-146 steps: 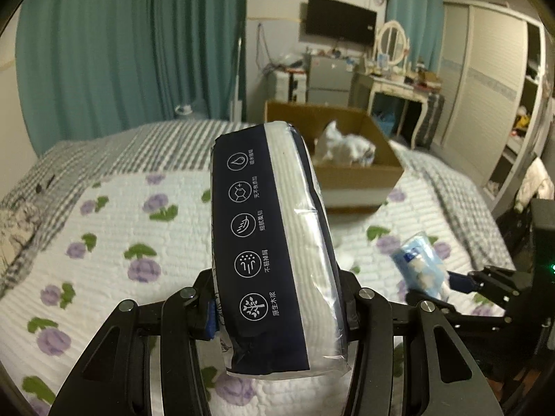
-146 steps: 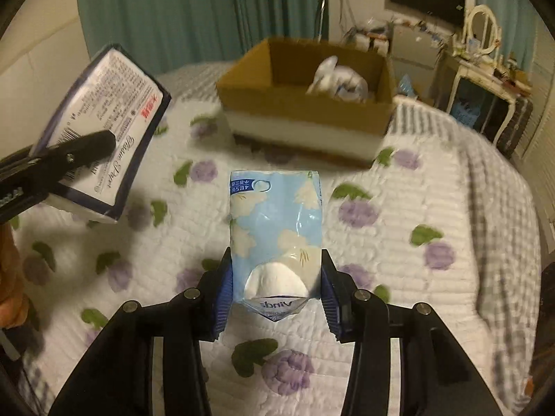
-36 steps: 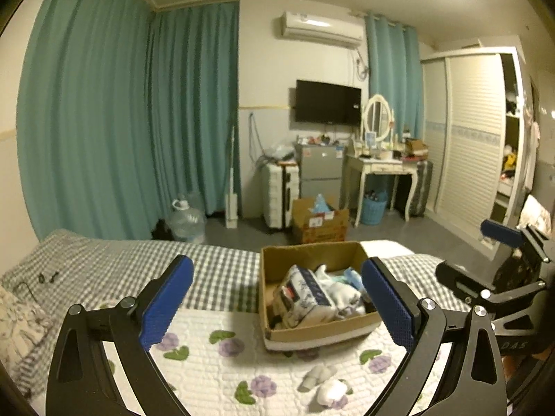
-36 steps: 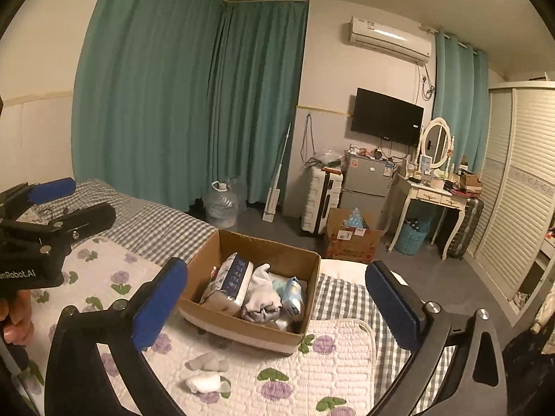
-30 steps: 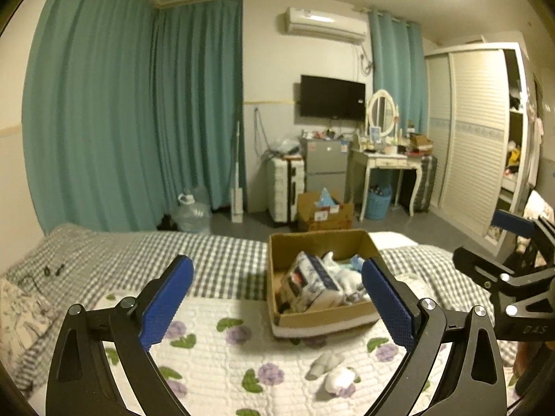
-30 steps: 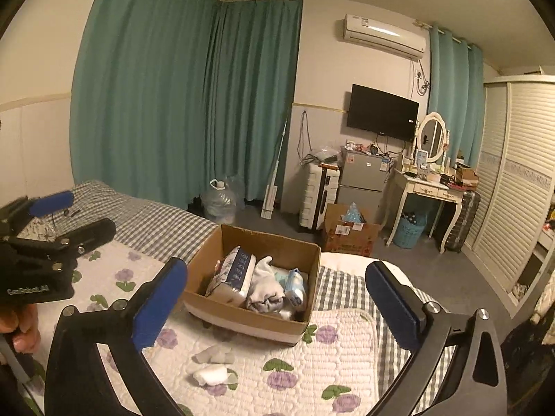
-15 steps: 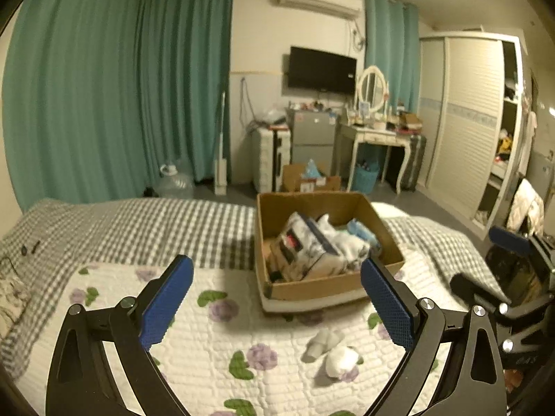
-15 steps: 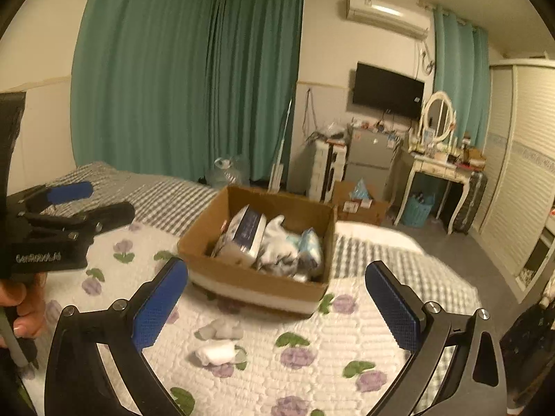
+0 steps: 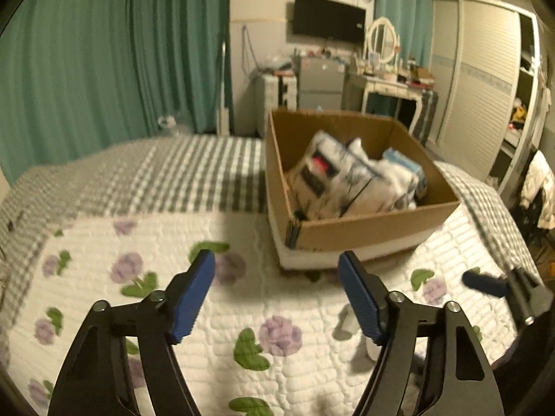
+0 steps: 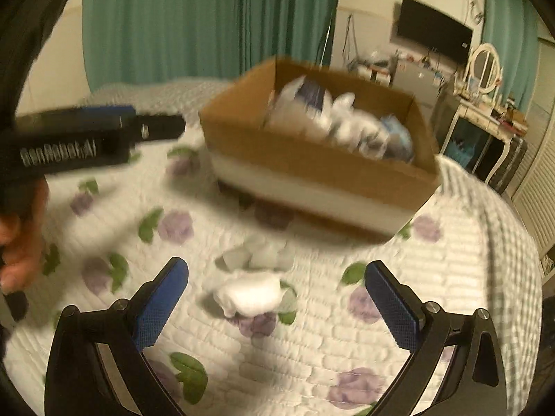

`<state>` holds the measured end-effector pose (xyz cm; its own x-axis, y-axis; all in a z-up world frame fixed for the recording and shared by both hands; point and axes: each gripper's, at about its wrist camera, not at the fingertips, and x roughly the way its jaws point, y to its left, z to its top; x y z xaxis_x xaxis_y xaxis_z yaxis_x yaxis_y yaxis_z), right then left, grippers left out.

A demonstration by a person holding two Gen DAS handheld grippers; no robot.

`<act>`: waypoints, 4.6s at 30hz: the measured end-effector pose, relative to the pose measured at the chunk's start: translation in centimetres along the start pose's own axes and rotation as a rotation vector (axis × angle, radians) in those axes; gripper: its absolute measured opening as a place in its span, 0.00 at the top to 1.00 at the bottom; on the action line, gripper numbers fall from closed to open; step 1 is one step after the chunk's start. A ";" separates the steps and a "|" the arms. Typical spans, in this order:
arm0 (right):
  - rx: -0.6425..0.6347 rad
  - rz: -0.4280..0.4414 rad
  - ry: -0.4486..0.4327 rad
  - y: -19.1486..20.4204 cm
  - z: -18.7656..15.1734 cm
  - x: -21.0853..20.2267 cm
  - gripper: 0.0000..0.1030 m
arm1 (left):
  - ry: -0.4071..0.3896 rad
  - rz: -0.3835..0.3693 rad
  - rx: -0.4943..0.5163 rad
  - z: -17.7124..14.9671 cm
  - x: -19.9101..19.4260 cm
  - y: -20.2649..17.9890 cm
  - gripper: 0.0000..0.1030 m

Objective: Organize soft objects
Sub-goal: 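Grasp the white plastic bottle with the left tool while the right tool grasps the cotton ball, then carry the bottle and cotton ball into the box and open both tools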

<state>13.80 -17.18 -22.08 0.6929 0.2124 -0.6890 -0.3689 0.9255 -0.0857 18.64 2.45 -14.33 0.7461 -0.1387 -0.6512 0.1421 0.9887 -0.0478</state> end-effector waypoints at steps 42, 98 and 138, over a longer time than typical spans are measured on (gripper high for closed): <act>0.242 -0.072 0.124 -9.3 -2.2 4.0 0.69 | 0.228 -0.253 0.143 -5.4 6.7 -9.4 0.74; 0.061 -0.087 -0.621 -4.7 12.0 -26.6 0.68 | -0.455 -0.062 0.056 11.5 -18.2 -6.3 0.73; 0.092 0.020 -0.030 -10.8 11.3 9.2 0.68 | 0.062 -0.032 0.050 9.6 12.0 -6.5 0.68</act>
<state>31.17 -21.63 -19.38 0.7048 0.2394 -0.6678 -0.3257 0.9455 -0.0048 32.91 -6.20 -14.56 0.6992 -0.1650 -0.6956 0.1987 0.9795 -0.0327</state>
